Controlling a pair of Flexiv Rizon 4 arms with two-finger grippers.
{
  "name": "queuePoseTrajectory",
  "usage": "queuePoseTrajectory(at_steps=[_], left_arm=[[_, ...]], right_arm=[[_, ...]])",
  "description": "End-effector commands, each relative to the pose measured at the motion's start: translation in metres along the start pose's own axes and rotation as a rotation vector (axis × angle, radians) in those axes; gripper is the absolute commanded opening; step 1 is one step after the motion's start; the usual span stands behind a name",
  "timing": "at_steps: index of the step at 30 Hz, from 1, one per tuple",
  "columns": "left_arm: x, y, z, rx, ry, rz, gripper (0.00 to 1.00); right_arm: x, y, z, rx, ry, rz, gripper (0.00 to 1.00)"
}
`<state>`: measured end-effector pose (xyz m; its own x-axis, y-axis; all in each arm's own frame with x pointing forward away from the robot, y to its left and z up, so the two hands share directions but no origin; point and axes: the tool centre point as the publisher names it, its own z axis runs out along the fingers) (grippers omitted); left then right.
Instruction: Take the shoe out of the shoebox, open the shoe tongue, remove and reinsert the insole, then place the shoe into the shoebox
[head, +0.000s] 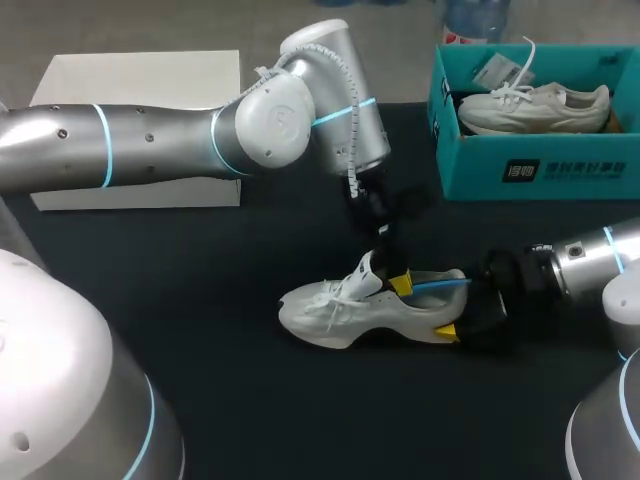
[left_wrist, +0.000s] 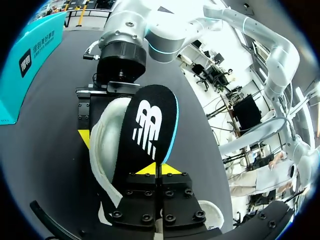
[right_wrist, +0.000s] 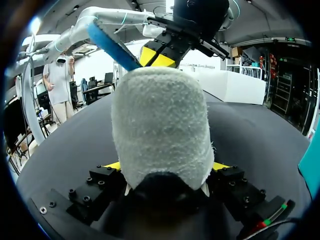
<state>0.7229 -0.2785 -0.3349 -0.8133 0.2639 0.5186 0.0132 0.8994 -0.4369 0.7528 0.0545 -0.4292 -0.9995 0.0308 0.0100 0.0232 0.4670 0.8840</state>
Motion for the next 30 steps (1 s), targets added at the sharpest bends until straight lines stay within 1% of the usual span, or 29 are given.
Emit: queuePoseTrajectory(at_steps=[1, 4, 5, 6, 7, 10, 11, 13, 14, 15, 16, 18, 19, 21, 25, 29, 30], left_arm=[[-0.008, -0.006, 0.004, 0.006, -0.001, -0.01, 0.0], [-0.01, -0.006, 0.006, 0.005, -0.052, -0.034, 0.0], [-0.011, -0.005, 0.006, 0.004, -0.057, -0.037, 0.02], [-0.011, -0.004, 0.007, 0.004, -0.065, -0.043, 0.18], [-0.011, -0.004, 0.007, 0.006, -0.073, -0.046, 0.3], [-0.008, -0.002, 0.007, 0.012, -0.108, -0.044, 0.47], [-0.008, -0.001, 0.007, 0.014, -0.116, -0.042, 0.49], [-0.006, -0.001, 0.008, 0.019, -0.14, -0.044, 0.57], [-0.006, 0.0, 0.009, 0.021, -0.148, -0.045, 0.59], [-0.005, 0.0, 0.01, 0.023, -0.153, -0.047, 0.65], [-0.005, 0.0, 0.011, 0.024, -0.156, -0.046, 0.69], [-0.003, 0.001, 0.012, 0.029, -0.168, -0.044, 0.68], [-0.003, 0.001, 0.013, 0.033, -0.171, -0.041, 0.64], [-0.001, 0.001, 0.015, 0.041, -0.182, -0.033, 0.61], [-0.002, 0.0, 0.021, 0.042, -0.186, -0.026, 0.63], [-0.005, -0.002, 0.025, 0.042, -0.214, -0.024, 0.62], [-0.006, -0.003, 0.026, 0.043, -0.22, -0.024, 0.6]], right_arm=[[0.0, -0.001, 0.002, 0.003, -0.001, 0.0, 0.0], [0.0, -0.001, 0.002, 0.003, -0.001, 0.0, 0.0], [0.0, -0.001, 0.002, 0.003, -0.001, 0.0, 0.0], [0.0, -0.001, 0.002, 0.003, -0.001, 0.0, 0.0], [0.0, -0.001, 0.002, 0.003, -0.001, 0.0, 0.0], [0.0, -0.001, 0.002, 0.003, -0.001, 0.0, 0.0], [0.0, -0.001, 0.002, 0.003, -0.001, 0.0, 0.0], [0.0, -0.001, 0.002, 0.003, -0.001, 0.0, 0.0], [0.0, -0.001, 0.002, 0.003, -0.001, 0.0, 0.0], [0.0, -0.001, 0.002, 0.003, -0.001, 0.0, 0.0], [0.0, -0.001, 0.002, 0.003, -0.001, 0.0, 0.0], [0.0, -0.001, 0.002, 0.003, -0.001, 0.0, 0.0], [0.0, -0.001, 0.002, 0.003, -0.001, 0.0, 0.0], [0.0, -0.001, 0.002, 0.003, -0.001, 0.0, 0.0], [0.0, -0.001, 0.002, 0.003, -0.001, 0.0, 0.0], [0.0, -0.001, 0.002, 0.003, -0.001, 0.0, 0.0], [0.0, -0.001, 0.002, 0.003, -0.001, 0.0, 0.0]])
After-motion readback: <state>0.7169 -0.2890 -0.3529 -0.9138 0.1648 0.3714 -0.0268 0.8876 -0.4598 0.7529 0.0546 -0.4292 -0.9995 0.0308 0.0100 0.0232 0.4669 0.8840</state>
